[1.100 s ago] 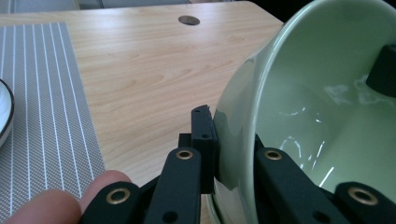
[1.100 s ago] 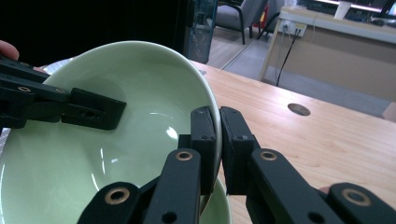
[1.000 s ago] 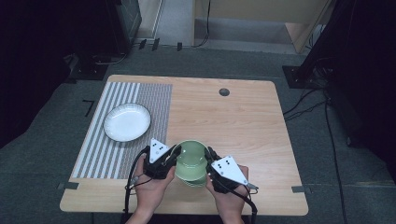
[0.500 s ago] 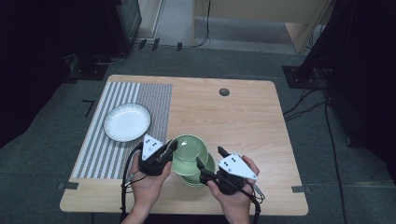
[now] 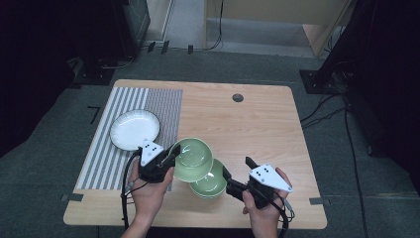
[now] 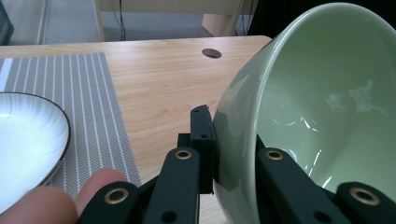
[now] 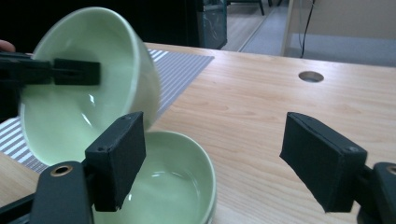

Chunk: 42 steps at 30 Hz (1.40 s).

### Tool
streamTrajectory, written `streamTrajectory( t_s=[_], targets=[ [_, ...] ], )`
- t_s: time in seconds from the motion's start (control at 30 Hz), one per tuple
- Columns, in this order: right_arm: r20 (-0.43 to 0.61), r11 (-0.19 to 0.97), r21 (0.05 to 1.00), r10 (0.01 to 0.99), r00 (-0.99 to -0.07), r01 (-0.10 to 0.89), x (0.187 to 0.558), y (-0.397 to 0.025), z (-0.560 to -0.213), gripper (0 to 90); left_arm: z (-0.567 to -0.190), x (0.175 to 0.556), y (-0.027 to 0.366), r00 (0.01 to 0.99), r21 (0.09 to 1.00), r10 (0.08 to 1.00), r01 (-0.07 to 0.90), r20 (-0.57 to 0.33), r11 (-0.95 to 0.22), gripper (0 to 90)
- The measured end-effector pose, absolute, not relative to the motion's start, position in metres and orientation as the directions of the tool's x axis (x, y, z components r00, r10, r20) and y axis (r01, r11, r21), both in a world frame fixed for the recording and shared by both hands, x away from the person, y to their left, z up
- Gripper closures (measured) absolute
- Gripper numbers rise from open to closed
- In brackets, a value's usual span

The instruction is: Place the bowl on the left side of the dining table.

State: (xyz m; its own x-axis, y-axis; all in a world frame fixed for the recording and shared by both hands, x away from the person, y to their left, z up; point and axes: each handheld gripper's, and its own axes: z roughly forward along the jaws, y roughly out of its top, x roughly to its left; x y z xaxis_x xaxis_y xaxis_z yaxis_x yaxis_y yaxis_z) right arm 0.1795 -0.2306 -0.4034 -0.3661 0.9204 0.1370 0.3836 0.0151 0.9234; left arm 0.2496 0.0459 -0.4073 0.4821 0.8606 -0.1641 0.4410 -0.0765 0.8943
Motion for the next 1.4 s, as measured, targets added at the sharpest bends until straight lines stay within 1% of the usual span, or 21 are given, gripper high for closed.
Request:
streamTrajectory(
  t_s=[0.37,0.53,0.73,0.8,1.07,1.2,1.4],
  targets=[
    [0.138,0.003,0.902,0.946,-0.295,0.431,0.178,-0.261,-0.426,22.3,-0.404,0.254,0.069,0.44,0.899,0.882,0.435,-0.167,-0.047,83.2],
    [0.134,-0.005,0.897,0.956,-0.26,0.443,0.178,-0.273,-0.435,22.9,-0.405,0.256,0.076,0.435,0.897,0.882,0.44,-0.182,-0.032,83.1],
    [0.129,-0.008,0.887,0.965,-0.23,0.462,0.18,-0.284,-0.447,22.9,-0.405,0.259,0.082,0.444,0.894,0.874,0.448,-0.195,-0.028,83.1],
    [0.132,-0.014,0.882,0.967,-0.218,0.472,0.181,-0.288,-0.451,23.0,-0.405,0.259,0.083,0.44,0.896,0.88,0.442,-0.179,-0.038,83.1],
    [0.126,-0.013,0.869,0.973,-0.196,0.495,0.186,-0.302,-0.464,22.9,-0.41,0.261,0.092,0.416,0.894,0.89,0.447,-0.188,-0.02,82.7],
    [0.132,-0.026,0.86,0.976,-0.172,0.51,0.188,-0.313,-0.47,23.0,-0.412,0.262,0.097,0.404,0.894,0.895,0.448,-0.188,-0.014,82.3],
    [0.109,-0.022,0.849,0.985,-0.134,0.528,0.191,-0.326,-0.481,23.4,-0.412,0.265,0.103,0.39,0.893,0.899,0.45,-0.196,0.0,82.3]
  ],
)
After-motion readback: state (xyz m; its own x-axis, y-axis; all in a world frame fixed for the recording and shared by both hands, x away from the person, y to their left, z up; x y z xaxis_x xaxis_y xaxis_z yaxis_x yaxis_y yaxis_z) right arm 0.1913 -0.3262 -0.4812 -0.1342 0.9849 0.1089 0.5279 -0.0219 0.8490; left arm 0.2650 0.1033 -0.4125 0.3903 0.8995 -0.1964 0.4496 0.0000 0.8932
